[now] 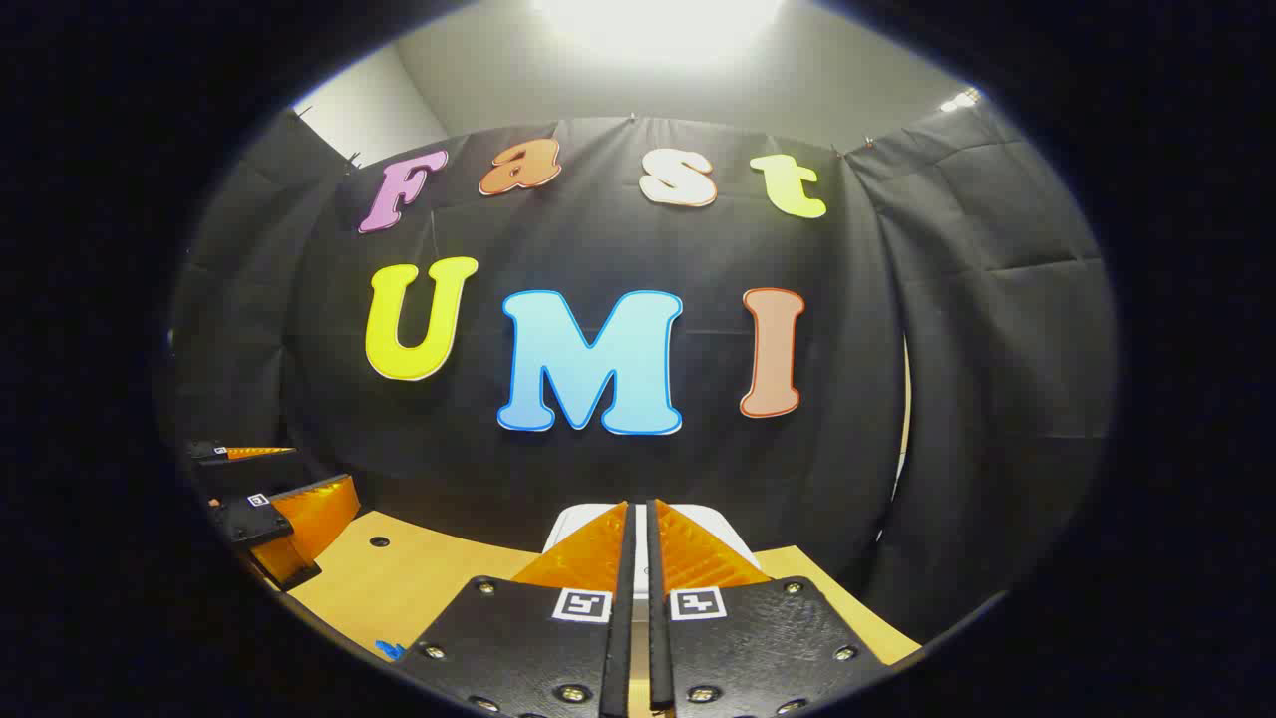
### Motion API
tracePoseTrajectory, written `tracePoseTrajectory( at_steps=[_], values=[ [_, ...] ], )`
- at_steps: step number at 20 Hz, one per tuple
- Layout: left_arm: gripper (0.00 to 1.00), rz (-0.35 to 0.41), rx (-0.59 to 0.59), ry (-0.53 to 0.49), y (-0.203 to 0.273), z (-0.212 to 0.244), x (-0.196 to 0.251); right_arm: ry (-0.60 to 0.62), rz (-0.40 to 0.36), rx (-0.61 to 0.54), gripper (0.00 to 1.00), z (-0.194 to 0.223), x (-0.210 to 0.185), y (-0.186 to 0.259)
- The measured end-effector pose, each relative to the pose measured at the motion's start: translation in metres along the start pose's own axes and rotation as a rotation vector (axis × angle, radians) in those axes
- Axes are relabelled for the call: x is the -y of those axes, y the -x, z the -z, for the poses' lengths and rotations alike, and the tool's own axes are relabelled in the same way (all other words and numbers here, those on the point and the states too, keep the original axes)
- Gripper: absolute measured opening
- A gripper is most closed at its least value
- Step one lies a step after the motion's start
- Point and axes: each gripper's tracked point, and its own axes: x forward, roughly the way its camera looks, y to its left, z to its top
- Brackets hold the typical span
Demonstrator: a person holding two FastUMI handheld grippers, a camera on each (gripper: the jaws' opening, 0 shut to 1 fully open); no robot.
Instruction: Press the lid of the desktop garbage bin to open it, pick up the crumpled paper on the desktop and throw it into the bin, then pick up the pop can on the desktop and drop it into the bin, and finally close the garbage bin lid.
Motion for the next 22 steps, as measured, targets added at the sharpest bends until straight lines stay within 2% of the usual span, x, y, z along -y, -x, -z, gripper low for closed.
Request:
tracePoseTrajectory(
  at_steps=[3,4,5,8,10,11,12,13,16,22],
  values=[
    [0.97,0.004,0.003,0.010,0.000,-0.002,-0.001,-0.008,0.009,-0.010,0.07,0.007,0.004,0.000],
    [0.96,0.005,0.005,0.012,0.000,-0.003,-0.002,-0.007,0.009,-0.015,0.01,0.008,0.004,-0.012],
    [0.94,0.005,0.004,0.015,0.000,-0.005,-0.003,-0.002,0.008,-0.019,0.00,0.010,0.005,-0.016],
    [0.92,0.001,0.008,0.014,-0.001,-0.007,-0.008,-0.007,-0.001,-0.030,0.01,0.015,0.005,-0.024],
    [0.94,-0.001,0.008,0.017,-0.002,-0.008,-0.011,-0.009,-0.009,-0.036,0.01,0.017,0.004,-0.030],
    [0.92,0.000,0.008,0.021,-0.003,-0.009,-0.011,-0.007,-0.013,-0.045,0.01,0.019,0.004,-0.033],
    [0.97,0.002,0.005,0.025,-0.004,-0.009,-0.011,-0.002,-0.022,-0.059,0.01,0.025,0.003,-0.039],
    [0.92,0.005,0.006,0.028,-0.006,-0.010,-0.011,0.000,-0.034,-0.074,0.01,0.030,0.002,-0.044],
    [0.94,0.004,0.006,0.025,-0.009,-0.010,-0.012,-0.006,-0.058,-0.119,0.01,0.048,0.000,-0.059],
    [0.92,-0.010,-0.007,0.023,-0.012,-0.008,-0.015,-0.066,-0.048,-0.207,0.01,0.093,0.005,-0.079]
  ],
)
